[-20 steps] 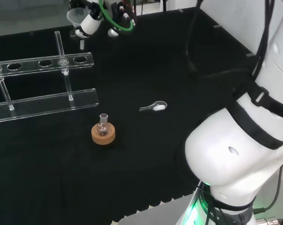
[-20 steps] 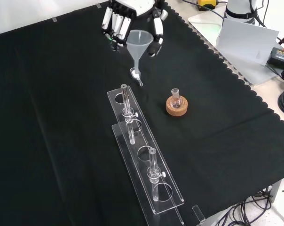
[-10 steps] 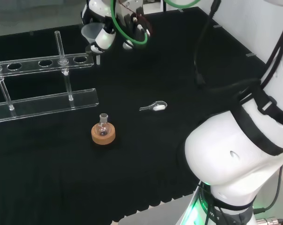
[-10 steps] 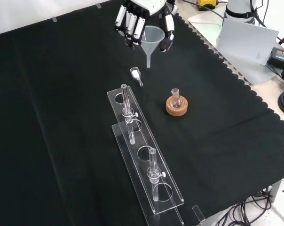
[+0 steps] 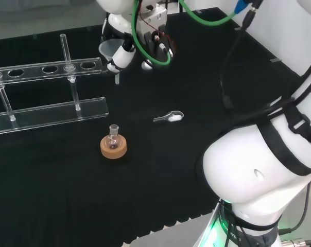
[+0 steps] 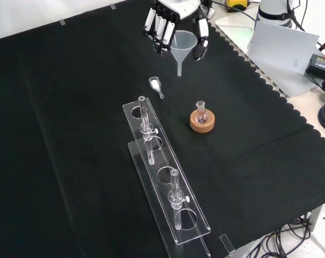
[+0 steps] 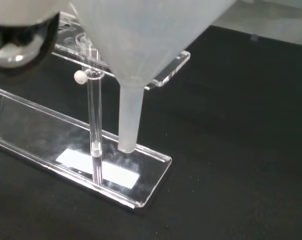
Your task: Place the funnel on the round-bottom flask.
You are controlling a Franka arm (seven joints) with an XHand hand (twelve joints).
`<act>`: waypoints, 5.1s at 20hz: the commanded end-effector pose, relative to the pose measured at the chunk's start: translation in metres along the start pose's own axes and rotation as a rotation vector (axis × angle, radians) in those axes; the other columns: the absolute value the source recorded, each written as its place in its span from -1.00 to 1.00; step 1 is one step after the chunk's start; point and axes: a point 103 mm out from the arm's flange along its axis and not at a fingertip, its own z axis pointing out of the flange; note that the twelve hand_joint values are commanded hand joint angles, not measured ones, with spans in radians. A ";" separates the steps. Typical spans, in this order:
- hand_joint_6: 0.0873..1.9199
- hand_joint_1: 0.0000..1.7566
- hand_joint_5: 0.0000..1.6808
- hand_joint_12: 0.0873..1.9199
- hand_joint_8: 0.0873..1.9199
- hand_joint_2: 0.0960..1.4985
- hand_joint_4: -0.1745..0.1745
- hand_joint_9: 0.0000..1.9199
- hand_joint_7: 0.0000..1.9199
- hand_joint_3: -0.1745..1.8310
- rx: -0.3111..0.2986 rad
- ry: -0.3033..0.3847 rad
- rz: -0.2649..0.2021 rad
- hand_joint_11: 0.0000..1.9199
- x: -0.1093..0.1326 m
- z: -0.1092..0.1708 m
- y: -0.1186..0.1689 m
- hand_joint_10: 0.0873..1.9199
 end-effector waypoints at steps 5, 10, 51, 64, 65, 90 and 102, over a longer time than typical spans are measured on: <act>-0.94 0.32 0.78 0.01 -1.00 -0.16 1.00 0.61 0.67 -0.36 0.013 0.033 0.079 0.02 0.002 0.019 -0.025 -1.00; -0.95 0.32 0.79 0.01 -1.00 -0.15 1.00 0.61 0.67 -0.36 -0.011 0.019 0.109 0.02 0.003 0.040 -0.035 -1.00; -0.97 0.31 0.79 0.01 -1.00 -0.13 1.00 0.59 0.67 -0.39 0.098 0.144 0.126 0.01 0.062 0.101 -0.033 -1.00; -0.98 0.31 0.79 0.01 -1.00 -0.13 1.00 0.59 0.68 -0.39 0.098 0.124 0.137 0.01 0.049 0.101 -0.037 -1.00; -0.98 0.31 0.79 0.01 -1.00 -0.13 1.00 0.59 0.68 -0.39 0.098 0.127 0.140 0.01 0.048 0.101 -0.037 -1.00; -0.99 0.31 0.80 0.02 -1.00 -0.12 1.00 0.58 0.68 -0.39 0.144 0.187 0.165 -0.01 0.060 0.129 -0.049 -1.00; -0.99 0.31 0.80 0.03 -1.00 -0.12 1.00 0.58 0.68 -0.39 0.079 0.211 0.170 -0.03 0.072 0.136 -0.040 -1.00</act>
